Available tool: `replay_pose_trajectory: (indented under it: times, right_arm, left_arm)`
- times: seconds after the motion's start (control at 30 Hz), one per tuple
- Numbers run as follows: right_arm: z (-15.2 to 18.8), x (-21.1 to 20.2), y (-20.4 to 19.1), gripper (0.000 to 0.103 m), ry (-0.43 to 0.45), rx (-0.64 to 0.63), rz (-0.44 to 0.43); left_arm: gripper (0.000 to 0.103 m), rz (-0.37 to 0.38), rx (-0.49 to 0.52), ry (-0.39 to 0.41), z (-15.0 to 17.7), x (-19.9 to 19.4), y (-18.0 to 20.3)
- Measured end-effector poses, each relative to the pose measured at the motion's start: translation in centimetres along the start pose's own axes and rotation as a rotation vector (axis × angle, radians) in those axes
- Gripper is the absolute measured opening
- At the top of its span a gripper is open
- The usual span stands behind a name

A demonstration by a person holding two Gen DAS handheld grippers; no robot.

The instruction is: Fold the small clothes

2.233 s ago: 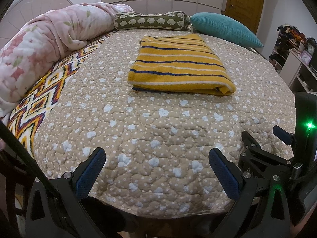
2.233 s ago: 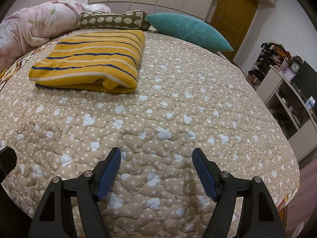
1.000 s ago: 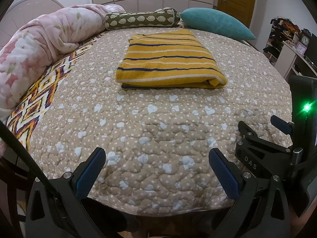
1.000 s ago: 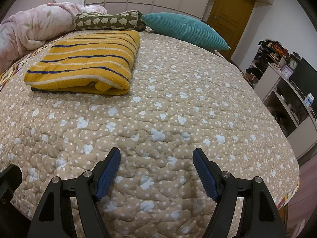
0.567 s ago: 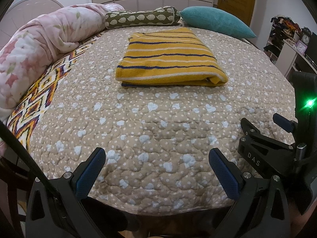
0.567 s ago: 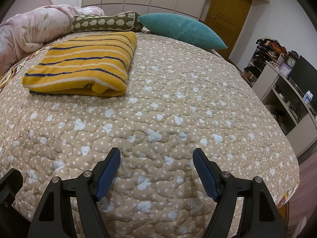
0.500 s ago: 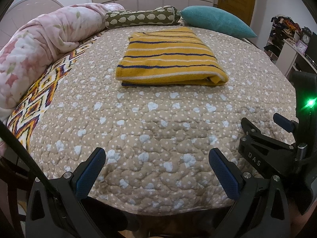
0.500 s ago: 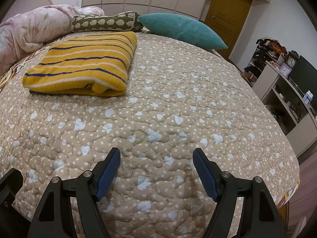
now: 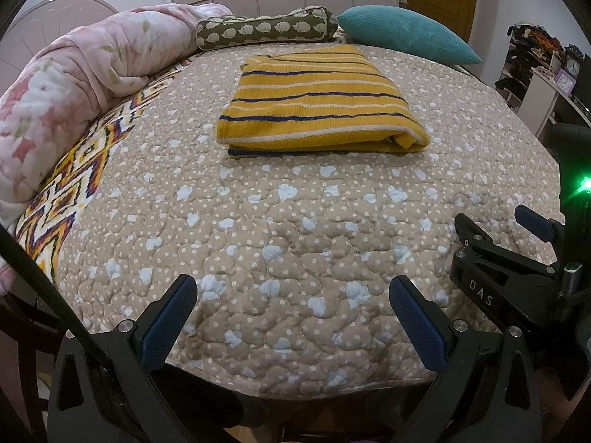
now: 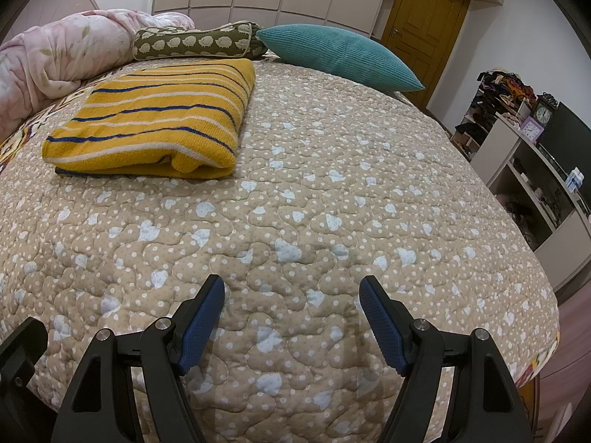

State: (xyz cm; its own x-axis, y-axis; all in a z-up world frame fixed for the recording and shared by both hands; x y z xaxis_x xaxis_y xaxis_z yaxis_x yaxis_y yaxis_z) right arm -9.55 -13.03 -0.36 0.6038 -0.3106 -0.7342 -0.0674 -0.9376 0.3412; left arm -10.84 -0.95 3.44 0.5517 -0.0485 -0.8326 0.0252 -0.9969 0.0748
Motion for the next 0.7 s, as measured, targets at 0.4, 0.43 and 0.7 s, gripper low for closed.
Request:
replay_pose_trajectory:
  times: [0.4, 0.43, 0.7]
  right_arm:
    - [0.11, 0.03, 0.12, 0.080, 0.004, 0.012, -0.008]
    - [0.10, -0.02, 0.18, 0.080, 0.008, 0.015, -0.008]
    - [-0.17, -0.72, 0.55, 0.080, 0.054, 0.042, -0.012]
  left_arm:
    - [0.103, 0.000, 0.000, 0.004, 0.04, -0.02, -0.04]
    - [0.103, -0.001, 0.000, 0.004, 0.03, 0.01, -0.03]
    - [0.103, 0.011, 0.001, 0.014, -0.06, 0.04, 0.23]
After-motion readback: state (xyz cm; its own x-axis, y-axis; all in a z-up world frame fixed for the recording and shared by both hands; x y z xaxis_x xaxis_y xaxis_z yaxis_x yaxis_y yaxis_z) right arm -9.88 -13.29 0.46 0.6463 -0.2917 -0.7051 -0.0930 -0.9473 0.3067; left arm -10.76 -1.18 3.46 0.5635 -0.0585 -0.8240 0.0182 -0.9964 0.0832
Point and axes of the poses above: each gripper's, at about its wrist camera, not at the fingertips, and x roughly the way its jaws point, y to its right, z to its underside, the point moved 1 cm from there along x, roughly the way its jaws point, and after that the axes turned 8 degrees about -x, right-handed, at the moved point
